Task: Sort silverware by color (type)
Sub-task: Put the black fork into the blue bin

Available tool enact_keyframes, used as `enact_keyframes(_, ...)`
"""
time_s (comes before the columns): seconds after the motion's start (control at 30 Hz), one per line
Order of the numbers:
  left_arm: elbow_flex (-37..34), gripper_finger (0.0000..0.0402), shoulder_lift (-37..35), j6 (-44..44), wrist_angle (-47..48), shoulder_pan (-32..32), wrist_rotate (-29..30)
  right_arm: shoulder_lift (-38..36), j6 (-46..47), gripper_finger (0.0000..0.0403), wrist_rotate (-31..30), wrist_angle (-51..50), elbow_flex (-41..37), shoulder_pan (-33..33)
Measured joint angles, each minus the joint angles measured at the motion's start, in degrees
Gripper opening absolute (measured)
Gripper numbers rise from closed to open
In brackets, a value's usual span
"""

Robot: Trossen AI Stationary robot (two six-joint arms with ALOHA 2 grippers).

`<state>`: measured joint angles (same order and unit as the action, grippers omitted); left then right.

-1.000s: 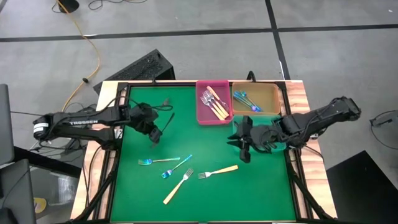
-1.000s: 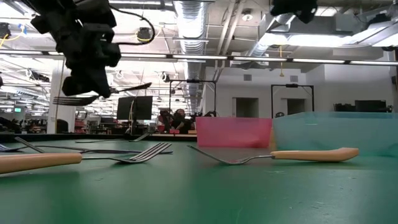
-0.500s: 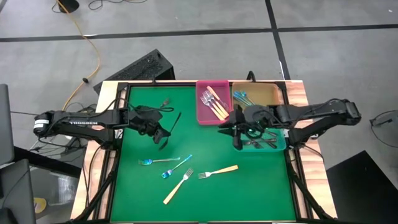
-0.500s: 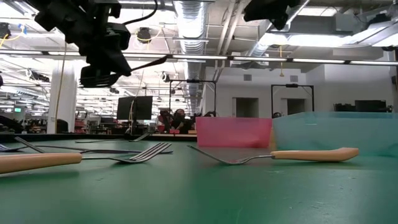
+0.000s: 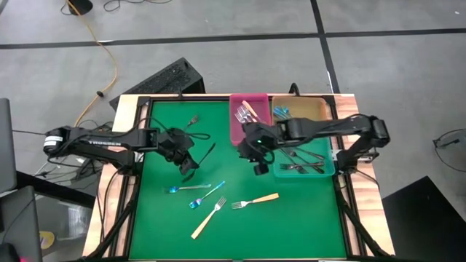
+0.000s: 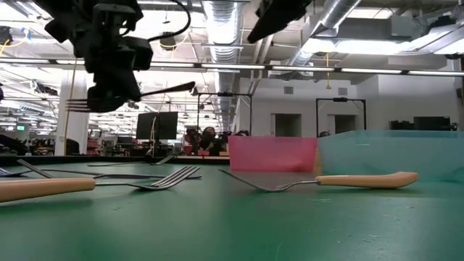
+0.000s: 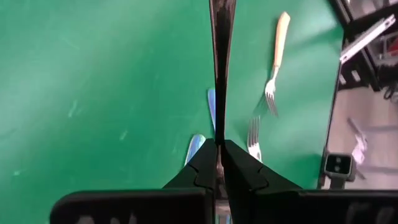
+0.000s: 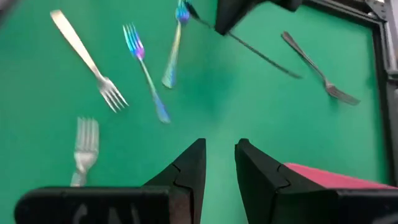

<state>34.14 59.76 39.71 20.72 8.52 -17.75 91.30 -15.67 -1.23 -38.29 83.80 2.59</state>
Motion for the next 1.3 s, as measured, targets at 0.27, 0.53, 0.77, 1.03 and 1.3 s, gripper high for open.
enact_keyframes(0.27, 6.66, 0.0000, 3.56, -7.66, 11.67, -4.81, 8.45, 6.94, -11.47, 0.0109, -0.09, -8.43, 11.01, -0.95)
enact_keyframes(0.53, 14.77, 0.0000, 5.89, -11.40, 20.80, -9.45, 33.99, 6.91, -9.52, 0.0109, -0.22, -8.08, 14.53, -1.29)
enact_keyframes(0.77, 20.38, 0.0000, 5.95, -13.05, 23.47, -13.57, 64.58, 4.97, -5.49, 0.0109, -2.64, -8.34, 18.11, -2.01)
enact_keyframes(1.03, 23.20, 0.0000, 5.98, -22.77, 14.52, -13.60, 87.69, 4.22, -6.65, 0.0109, -9.28, 0.22, 21.14, -2.34)
enact_keyframes(1.3, 23.21, 0.0000, 6.81, -57.80, -11.07, -13.19, 97.05, 3.77, -17.11, 0.0109, -18.66, 8.02, 23.12, -2.97)
